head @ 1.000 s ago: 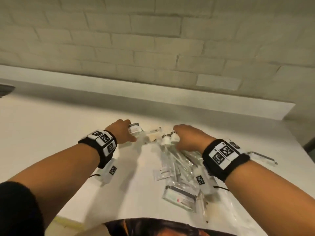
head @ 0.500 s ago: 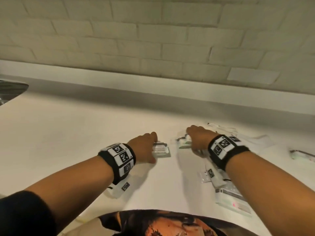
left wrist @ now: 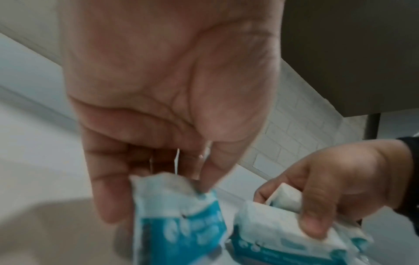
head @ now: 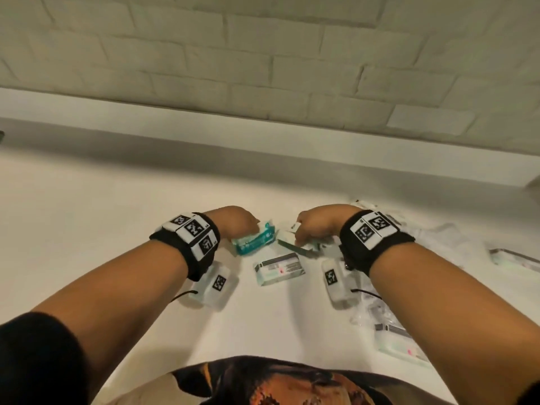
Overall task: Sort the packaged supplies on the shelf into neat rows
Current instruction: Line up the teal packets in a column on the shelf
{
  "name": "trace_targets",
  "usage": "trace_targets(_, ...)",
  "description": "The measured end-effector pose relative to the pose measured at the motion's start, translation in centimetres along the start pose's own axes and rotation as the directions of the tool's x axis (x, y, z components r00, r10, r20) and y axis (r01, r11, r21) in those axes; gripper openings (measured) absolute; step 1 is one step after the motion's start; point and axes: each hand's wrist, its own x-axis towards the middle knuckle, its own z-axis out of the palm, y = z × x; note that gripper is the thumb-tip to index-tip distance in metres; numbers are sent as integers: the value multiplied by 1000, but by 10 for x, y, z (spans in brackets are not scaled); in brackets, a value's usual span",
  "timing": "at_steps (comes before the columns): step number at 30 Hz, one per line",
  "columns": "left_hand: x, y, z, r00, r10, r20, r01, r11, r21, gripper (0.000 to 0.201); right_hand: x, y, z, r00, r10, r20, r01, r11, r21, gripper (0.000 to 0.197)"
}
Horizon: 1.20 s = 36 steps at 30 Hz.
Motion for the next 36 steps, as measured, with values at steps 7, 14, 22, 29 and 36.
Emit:
trace_targets(7, 1, -17, 3, 988, 58, -144, -56, 998, 22, 38, 20, 5, -11, 989, -6, -149, -2, 999, -52, 57)
trace_targets(14, -5, -19, 7, 991, 89, -95, -94, 994, -53, 38, 2, 0, 1, 874, -252, -415, 183, 963, -199, 30)
trace_targets(22, -13, -19, 16, 992, 65, -110, -79, 989, -125, 35, -5, 2, 27, 947, -264, -183, 166, 889, -426, 32)
trace_targets(29, -20, -18, 27, 984, 113, -139, -138, 972, -189, 38, -6, 17, 9, 975, -30, -222, 10, 996, -89, 32)
trace_targets(36, -16, -12, 38, 974, 92, -208, -144, 957, -251, 29, -6, 20, 16, 978, -98, -183, 66, 983, -170, 49)
